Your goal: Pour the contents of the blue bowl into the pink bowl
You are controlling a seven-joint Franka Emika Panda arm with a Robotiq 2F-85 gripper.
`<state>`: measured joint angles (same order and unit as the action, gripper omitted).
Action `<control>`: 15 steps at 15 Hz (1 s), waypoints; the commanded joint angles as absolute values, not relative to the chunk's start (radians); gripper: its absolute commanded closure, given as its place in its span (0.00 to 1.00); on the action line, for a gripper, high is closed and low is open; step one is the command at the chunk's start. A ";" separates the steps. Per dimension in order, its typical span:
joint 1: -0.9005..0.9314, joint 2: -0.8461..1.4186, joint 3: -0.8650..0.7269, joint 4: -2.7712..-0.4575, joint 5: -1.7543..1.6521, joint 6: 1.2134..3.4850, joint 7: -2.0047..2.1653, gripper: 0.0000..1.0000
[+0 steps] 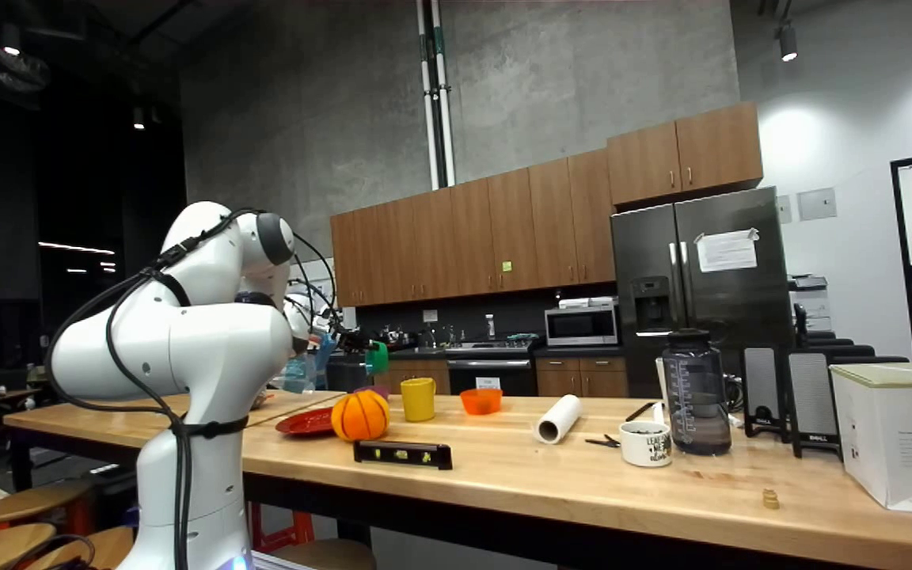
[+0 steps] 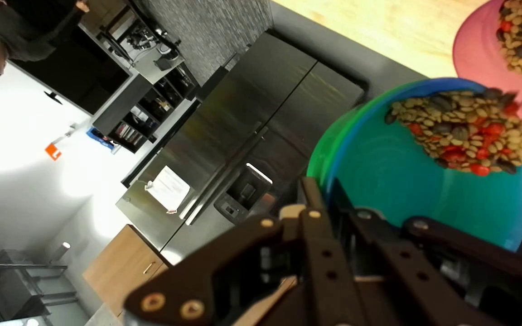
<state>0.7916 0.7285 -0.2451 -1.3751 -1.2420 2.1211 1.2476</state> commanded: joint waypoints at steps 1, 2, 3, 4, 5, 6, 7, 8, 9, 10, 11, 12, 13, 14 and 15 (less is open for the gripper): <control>0.819 0.671 -0.261 -1.449 -1.298 2.134 1.304 0.98; 0.823 0.669 -0.261 -1.453 -1.306 2.132 1.315 0.98; 0.826 0.668 -0.261 -1.456 -1.315 2.131 1.325 0.98; 0.828 0.667 -0.261 -1.459 -1.320 2.130 1.332 0.98; 0.831 0.666 -0.261 -1.463 -1.328 2.127 1.341 0.98; 0.833 0.662 -0.261 -1.469 -1.335 2.126 1.353 0.98; 0.835 0.660 -0.262 -1.473 -1.341 2.123 1.362 0.98; 0.835 0.659 -0.262 -1.477 -1.347 2.122 1.373 0.98; 0.836 0.657 -0.263 -1.481 -1.356 2.121 1.389 0.98; 0.836 0.656 -0.262 -1.486 -1.359 2.121 1.401 0.98; 0.836 0.655 -0.261 -1.491 -1.364 2.121 1.414 0.98; 0.835 0.655 -0.260 -1.495 -1.367 2.121 1.424 0.98; 0.835 0.655 -0.259 -1.498 -1.366 2.120 1.433 0.98; 0.833 0.654 -0.257 -1.501 -1.362 2.121 1.434 0.98; 0.830 0.652 -0.255 -1.505 -1.358 2.125 1.436 0.98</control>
<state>0.8188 0.7022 -0.2452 -1.4422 -1.3346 2.1191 1.4014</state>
